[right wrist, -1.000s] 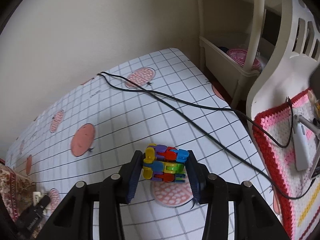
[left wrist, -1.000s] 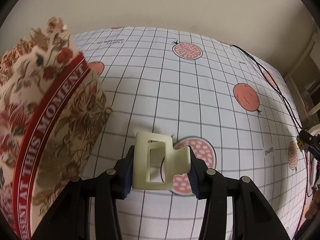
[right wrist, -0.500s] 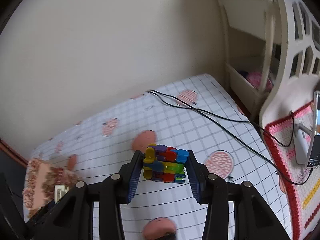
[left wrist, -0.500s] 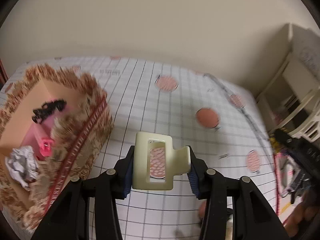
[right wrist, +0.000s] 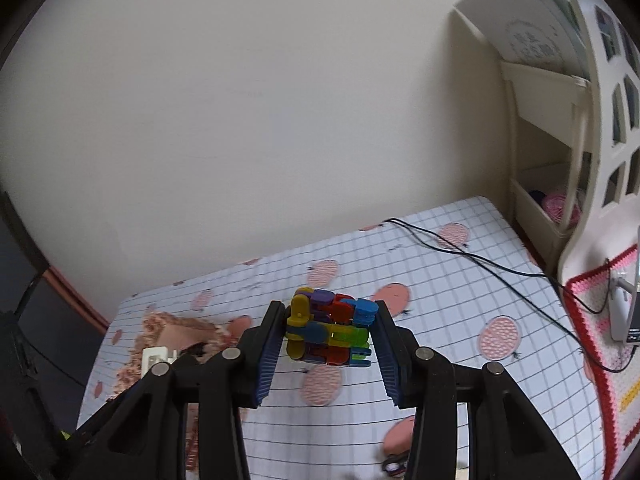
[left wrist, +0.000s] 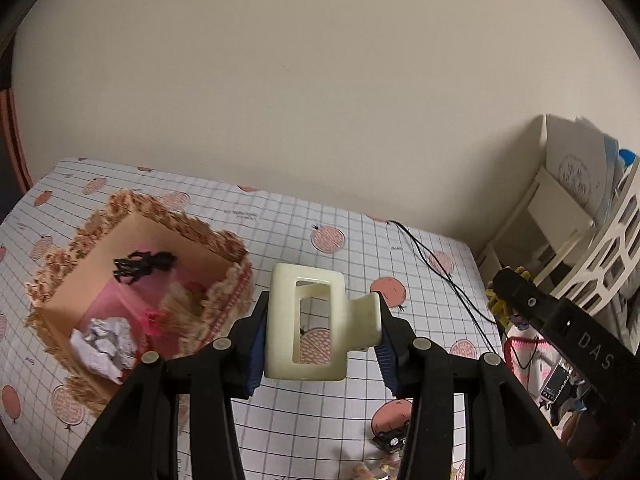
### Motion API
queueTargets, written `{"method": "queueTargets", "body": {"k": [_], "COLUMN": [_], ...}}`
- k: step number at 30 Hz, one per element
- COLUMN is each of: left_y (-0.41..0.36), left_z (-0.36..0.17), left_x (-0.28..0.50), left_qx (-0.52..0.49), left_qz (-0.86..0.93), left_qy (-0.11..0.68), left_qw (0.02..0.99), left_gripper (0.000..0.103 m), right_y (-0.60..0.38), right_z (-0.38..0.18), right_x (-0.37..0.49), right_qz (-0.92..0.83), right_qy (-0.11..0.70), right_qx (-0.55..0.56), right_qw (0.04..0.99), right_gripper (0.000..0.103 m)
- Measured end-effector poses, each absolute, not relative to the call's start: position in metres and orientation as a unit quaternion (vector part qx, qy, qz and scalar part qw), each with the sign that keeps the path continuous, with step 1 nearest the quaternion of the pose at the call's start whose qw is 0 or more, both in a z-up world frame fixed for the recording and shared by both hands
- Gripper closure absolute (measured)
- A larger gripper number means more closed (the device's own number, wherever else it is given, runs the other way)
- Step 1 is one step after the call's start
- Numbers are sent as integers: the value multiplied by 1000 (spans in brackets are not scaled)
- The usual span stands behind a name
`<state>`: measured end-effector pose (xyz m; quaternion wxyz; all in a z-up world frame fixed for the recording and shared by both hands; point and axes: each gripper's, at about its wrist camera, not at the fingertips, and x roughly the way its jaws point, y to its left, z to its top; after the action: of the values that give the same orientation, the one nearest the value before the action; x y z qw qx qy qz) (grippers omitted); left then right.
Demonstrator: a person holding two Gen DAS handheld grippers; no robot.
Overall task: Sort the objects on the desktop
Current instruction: 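Carry the cream clip with the left gripper while the right carries the block puzzle over the box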
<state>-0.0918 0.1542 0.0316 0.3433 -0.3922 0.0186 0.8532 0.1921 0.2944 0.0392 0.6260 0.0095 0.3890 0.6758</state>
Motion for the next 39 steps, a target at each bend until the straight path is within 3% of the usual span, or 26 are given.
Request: {"method": "queueTargets", "body": {"k": [39], "left_y": [-28], "left_z": [1], "left_x": [-191], "left_qx": [-439], "left_qz": [867], "left_qy": [-139], "left_qw": [190], "left_gripper": [55], "right_y": [326], "right_z": [42], "right_x": [-21], "right_qz": [779], "right_qy": [372], "right_qx": [-92], "right_qw": [496], "right_gripper": [56]}}
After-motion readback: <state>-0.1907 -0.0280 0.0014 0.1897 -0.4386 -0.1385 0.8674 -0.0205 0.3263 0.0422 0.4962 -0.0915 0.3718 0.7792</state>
